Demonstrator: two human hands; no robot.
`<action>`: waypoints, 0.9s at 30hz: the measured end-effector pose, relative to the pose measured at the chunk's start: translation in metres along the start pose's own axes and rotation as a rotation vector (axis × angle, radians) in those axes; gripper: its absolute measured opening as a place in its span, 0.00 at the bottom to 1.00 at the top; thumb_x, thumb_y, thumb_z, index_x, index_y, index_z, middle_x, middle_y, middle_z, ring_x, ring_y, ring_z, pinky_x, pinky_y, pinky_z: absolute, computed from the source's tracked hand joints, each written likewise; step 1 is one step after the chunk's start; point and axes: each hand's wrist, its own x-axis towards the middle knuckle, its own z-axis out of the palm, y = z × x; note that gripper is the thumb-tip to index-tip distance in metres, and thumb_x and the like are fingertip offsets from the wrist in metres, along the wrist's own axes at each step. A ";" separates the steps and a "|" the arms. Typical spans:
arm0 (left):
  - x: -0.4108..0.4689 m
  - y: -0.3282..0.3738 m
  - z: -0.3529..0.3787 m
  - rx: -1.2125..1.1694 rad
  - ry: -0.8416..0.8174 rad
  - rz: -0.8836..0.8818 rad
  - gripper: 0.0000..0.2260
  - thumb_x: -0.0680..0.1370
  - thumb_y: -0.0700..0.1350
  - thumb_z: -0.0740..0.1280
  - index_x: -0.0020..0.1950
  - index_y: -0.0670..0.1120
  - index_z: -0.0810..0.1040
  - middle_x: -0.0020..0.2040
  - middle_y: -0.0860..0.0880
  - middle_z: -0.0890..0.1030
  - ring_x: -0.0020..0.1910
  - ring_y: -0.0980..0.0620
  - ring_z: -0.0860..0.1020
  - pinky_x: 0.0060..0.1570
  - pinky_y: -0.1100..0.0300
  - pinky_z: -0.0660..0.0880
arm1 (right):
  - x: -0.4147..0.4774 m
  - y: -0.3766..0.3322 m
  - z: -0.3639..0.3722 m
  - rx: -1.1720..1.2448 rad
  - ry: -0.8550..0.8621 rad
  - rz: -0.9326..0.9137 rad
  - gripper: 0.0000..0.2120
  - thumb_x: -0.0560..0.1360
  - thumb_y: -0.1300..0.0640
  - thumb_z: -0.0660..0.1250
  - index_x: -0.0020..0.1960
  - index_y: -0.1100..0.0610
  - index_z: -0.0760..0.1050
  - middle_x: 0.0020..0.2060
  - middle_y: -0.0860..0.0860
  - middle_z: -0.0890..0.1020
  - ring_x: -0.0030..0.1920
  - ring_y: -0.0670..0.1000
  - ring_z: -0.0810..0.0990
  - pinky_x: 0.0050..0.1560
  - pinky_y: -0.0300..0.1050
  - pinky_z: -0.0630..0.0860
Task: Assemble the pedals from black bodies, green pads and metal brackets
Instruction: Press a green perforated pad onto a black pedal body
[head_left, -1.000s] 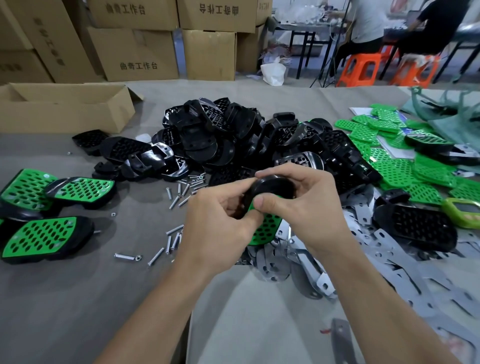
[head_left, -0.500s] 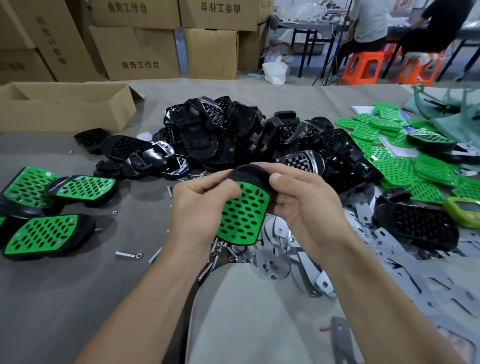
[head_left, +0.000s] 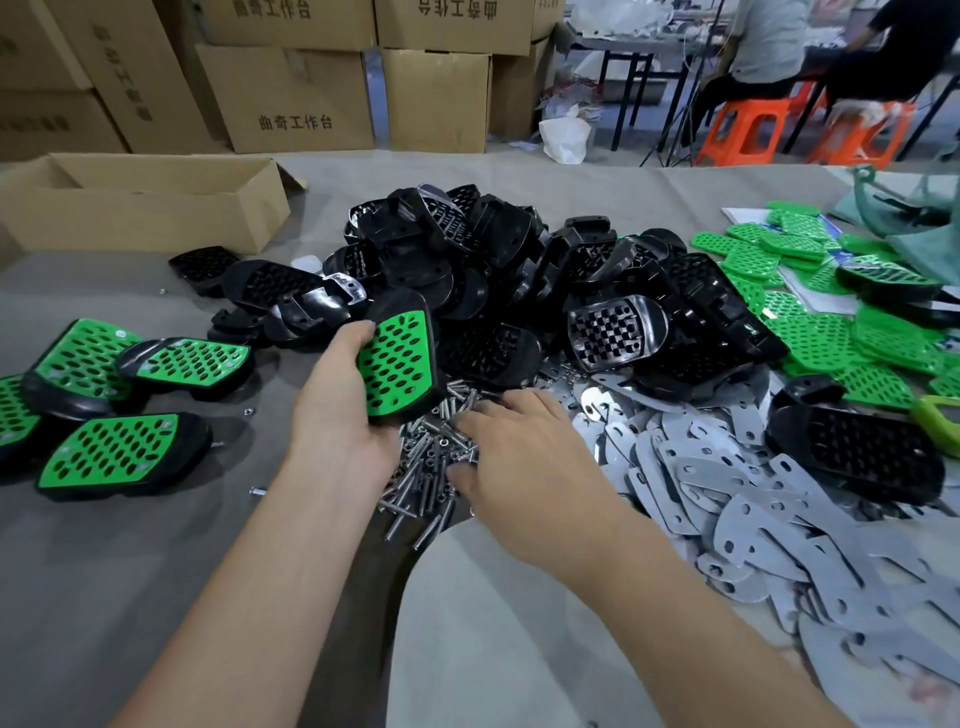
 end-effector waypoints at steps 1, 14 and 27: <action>0.001 -0.001 0.000 -0.006 -0.012 -0.006 0.04 0.79 0.46 0.72 0.50 0.45 0.83 0.45 0.48 0.88 0.40 0.50 0.87 0.39 0.55 0.83 | 0.000 -0.002 0.001 0.008 0.038 0.006 0.09 0.76 0.48 0.67 0.52 0.50 0.81 0.47 0.49 0.83 0.55 0.55 0.75 0.63 0.49 0.64; -0.001 -0.004 0.003 0.126 -0.125 -0.033 0.13 0.79 0.47 0.70 0.60 0.42 0.83 0.56 0.45 0.87 0.53 0.46 0.86 0.57 0.45 0.82 | -0.004 0.010 -0.021 0.693 0.322 0.367 0.06 0.76 0.53 0.71 0.40 0.48 0.80 0.33 0.42 0.83 0.33 0.43 0.80 0.35 0.44 0.78; -0.015 -0.016 0.007 0.309 -0.187 0.162 0.06 0.69 0.37 0.79 0.41 0.45 0.85 0.36 0.47 0.85 0.31 0.50 0.83 0.29 0.60 0.78 | -0.003 0.032 -0.037 1.291 0.408 0.372 0.10 0.74 0.70 0.68 0.46 0.57 0.83 0.37 0.55 0.87 0.39 0.54 0.88 0.41 0.44 0.83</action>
